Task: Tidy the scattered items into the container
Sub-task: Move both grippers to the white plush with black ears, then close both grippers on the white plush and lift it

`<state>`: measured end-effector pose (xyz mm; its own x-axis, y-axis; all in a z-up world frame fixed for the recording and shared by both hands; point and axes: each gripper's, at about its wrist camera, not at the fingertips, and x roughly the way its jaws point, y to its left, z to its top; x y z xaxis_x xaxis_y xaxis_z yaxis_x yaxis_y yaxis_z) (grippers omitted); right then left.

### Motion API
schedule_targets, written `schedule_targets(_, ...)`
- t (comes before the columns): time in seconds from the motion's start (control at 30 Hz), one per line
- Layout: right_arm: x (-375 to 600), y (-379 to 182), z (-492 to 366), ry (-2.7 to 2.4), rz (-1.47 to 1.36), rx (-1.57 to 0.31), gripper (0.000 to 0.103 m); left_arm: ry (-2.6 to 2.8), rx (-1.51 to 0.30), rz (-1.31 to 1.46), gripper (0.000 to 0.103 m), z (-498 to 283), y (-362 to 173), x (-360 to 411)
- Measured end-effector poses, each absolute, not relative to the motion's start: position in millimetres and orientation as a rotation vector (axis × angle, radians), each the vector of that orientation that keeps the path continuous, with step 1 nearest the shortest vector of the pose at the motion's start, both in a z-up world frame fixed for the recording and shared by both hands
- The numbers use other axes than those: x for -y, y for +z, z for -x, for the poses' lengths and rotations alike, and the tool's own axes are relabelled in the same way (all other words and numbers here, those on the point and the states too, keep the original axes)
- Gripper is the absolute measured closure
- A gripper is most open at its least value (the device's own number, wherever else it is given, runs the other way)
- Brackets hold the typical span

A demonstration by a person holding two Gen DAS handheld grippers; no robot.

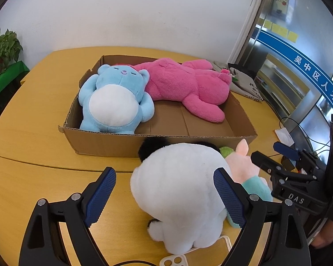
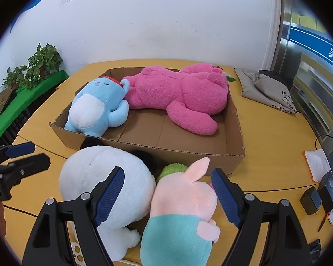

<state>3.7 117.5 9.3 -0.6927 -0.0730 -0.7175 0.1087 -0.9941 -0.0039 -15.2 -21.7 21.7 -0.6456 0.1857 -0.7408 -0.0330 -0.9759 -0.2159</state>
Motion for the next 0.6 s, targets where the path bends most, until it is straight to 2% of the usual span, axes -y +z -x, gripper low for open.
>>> schedule_targets(0.23,-108.5,-3.0,-18.7,-2.734,-1.202,-0.070,0.022,2.711,0.263,1.241,0.008,9.9,12.4,20.0)
schedule_targets(0.3,-100.9,-12.3,-26.0,-2.665,-1.226,-0.036,0.022,2.681,0.298,1.266,0.008,13.3,4.6,23.2)
schedule_targets(0.43,-69.3,-33.1,-35.2,-2.538,-1.263,-0.127,0.022,2.601,0.369,1.311,0.008,27.0,-9.0,27.5)
schedule_targets(0.6,-45.8,-65.8,-29.9,-2.411,-1.340,-0.063,0.022,2.491,0.422,1.389,0.005,45.7,-32.8,25.5)
